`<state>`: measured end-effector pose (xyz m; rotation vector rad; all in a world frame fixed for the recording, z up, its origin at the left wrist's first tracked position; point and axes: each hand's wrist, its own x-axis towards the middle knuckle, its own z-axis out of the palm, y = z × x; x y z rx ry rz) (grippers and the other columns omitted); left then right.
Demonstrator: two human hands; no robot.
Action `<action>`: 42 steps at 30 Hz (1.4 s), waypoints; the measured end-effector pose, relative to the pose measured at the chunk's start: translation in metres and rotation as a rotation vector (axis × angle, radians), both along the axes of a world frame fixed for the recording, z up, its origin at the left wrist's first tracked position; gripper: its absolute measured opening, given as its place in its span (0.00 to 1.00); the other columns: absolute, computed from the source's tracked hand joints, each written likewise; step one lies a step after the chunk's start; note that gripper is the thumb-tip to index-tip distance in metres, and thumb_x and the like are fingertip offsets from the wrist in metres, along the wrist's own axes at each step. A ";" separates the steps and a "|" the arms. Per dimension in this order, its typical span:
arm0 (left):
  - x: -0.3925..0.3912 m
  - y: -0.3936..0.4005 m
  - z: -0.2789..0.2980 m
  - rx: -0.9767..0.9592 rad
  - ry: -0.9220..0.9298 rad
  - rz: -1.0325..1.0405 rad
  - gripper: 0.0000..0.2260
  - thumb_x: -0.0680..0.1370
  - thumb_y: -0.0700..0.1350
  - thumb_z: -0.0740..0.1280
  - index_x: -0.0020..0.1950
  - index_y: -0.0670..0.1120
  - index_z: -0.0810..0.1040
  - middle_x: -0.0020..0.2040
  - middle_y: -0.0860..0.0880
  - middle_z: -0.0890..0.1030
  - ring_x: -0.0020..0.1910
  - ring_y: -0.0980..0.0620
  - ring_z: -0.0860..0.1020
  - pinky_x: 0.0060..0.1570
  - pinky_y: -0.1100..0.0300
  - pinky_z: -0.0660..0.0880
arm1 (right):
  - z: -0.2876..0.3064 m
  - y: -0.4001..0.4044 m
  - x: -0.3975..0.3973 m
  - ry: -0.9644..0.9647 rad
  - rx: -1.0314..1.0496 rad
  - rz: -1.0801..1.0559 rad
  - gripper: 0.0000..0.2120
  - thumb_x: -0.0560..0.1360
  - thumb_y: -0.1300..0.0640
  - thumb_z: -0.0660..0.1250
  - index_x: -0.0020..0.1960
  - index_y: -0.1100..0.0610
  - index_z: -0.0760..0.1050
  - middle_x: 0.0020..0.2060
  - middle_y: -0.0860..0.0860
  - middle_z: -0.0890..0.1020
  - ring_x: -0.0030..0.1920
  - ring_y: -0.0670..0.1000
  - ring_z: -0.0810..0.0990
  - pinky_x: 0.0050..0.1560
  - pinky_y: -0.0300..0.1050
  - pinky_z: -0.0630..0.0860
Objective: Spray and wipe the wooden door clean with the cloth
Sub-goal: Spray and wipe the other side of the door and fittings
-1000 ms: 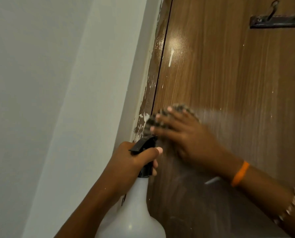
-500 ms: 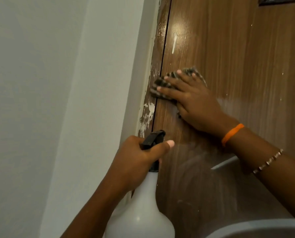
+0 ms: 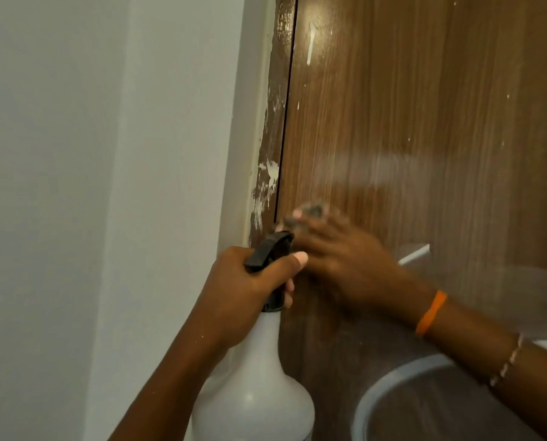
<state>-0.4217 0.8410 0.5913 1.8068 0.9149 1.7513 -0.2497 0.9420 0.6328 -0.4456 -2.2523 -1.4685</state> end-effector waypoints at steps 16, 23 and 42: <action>0.020 0.017 0.001 -0.017 0.063 -0.159 0.16 0.70 0.53 0.67 0.34 0.40 0.81 0.33 0.41 0.82 0.33 0.47 0.81 0.37 0.66 0.77 | -0.101 -0.017 0.070 -0.086 -0.021 -0.029 0.20 0.80 0.57 0.58 0.71 0.50 0.70 0.73 0.53 0.66 0.75 0.58 0.59 0.74 0.59 0.57; 0.033 0.023 0.000 -0.040 0.087 -0.246 0.14 0.69 0.51 0.70 0.35 0.39 0.80 0.32 0.42 0.82 0.31 0.52 0.80 0.35 0.69 0.75 | 0.000 -0.018 0.093 0.166 0.069 -0.061 0.23 0.77 0.58 0.59 0.72 0.52 0.64 0.72 0.58 0.67 0.73 0.62 0.61 0.70 0.64 0.62; 0.093 0.037 -0.022 -0.130 -0.010 -0.421 0.11 0.66 0.51 0.74 0.33 0.43 0.82 0.33 0.44 0.82 0.33 0.49 0.81 0.37 0.62 0.79 | -0.071 -0.028 0.138 0.134 0.065 -0.043 0.17 0.81 0.53 0.58 0.69 0.51 0.70 0.69 0.56 0.71 0.72 0.60 0.66 0.70 0.60 0.64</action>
